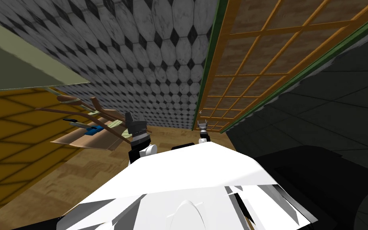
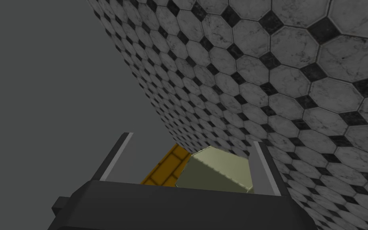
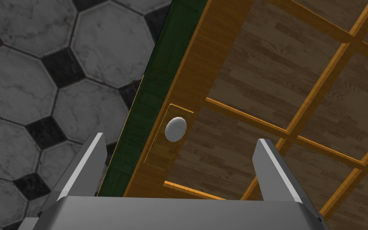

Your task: Pull the door open

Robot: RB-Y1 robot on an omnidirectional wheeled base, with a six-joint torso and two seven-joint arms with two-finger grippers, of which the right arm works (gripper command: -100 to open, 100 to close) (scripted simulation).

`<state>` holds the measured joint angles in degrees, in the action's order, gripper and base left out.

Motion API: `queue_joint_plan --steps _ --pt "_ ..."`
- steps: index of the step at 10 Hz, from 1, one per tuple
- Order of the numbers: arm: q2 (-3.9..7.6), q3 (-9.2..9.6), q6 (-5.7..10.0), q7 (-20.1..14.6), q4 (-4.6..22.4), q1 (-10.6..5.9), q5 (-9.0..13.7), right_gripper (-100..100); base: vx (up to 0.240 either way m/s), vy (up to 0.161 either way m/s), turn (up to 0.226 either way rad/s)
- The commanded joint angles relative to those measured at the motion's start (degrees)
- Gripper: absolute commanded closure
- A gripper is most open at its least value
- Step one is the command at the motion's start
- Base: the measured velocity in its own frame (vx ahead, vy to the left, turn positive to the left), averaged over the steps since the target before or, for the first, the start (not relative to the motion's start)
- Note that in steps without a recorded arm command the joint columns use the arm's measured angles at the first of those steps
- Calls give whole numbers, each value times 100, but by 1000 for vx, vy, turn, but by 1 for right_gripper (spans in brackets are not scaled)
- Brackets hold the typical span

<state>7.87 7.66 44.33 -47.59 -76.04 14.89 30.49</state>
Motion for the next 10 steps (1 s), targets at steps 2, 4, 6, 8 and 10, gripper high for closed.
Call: queue_joint_plan --steps 2,4,6,8,10 --pt "10 36 111 -241 322 -96 181 -100 61 -63 83" --pt "36 68 209 -509 648 -193 405 -100 43 -59 110" --pt "47 83 254 -634 802 -239 510 -100 37 -53 49" --pt "70 112 345 -884 1106 -330 720 -100 51 -63 116" --pt "90 138 424 -1100 1370 -408 901 -100 74 -74 101"
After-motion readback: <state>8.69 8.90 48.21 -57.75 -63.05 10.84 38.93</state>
